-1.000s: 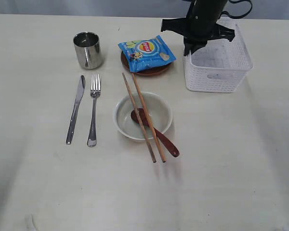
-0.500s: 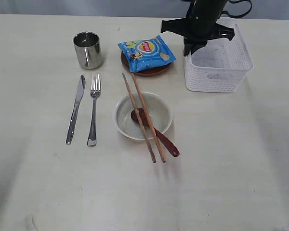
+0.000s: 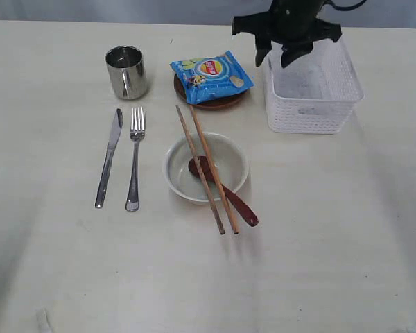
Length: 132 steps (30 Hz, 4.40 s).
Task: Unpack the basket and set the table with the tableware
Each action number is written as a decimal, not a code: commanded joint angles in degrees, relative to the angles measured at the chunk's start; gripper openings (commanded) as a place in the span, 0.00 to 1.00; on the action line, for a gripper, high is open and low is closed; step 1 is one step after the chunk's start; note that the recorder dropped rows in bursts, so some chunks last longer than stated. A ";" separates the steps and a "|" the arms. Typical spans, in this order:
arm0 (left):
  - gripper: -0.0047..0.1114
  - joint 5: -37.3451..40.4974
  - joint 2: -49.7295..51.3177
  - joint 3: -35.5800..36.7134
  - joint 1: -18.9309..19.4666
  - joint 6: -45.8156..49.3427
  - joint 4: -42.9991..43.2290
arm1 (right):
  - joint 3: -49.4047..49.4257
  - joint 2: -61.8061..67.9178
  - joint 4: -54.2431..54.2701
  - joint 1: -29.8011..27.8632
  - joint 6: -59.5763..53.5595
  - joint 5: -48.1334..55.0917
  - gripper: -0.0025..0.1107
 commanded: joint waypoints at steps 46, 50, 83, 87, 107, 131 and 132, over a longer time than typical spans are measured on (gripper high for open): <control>0.04 -0.10 -0.19 0.18 -0.33 -0.17 0.04 | 27.14 -15.12 10.20 19.95 -12.05 -3.61 0.49; 0.04 -0.10 -0.19 0.18 -0.33 -0.17 0.04 | 27.14 -14.55 10.53 20.09 -12.05 -4.64 0.49; 0.04 -0.10 -0.19 0.18 -0.33 -0.17 0.04 | 27.02 -10.03 5.91 22.20 -7.73 -7.83 0.30; 0.04 -0.10 -0.19 0.18 -0.33 -0.17 0.04 | 27.02 -10.03 5.78 22.20 -7.73 -7.83 0.30; 0.04 -0.10 -0.19 0.18 -0.33 -0.04 0.11 | 27.02 -10.03 5.52 22.20 -9.34 -7.83 0.18; 0.04 -0.10 -0.19 0.18 -0.33 -0.04 0.11 | 26.95 -20.33 0.29 21.86 -9.34 -7.83 0.42; 0.04 -0.10 -0.19 0.18 -0.33 -0.04 0.11 | 26.95 -21.50 -0.81 21.86 -9.34 -7.96 0.42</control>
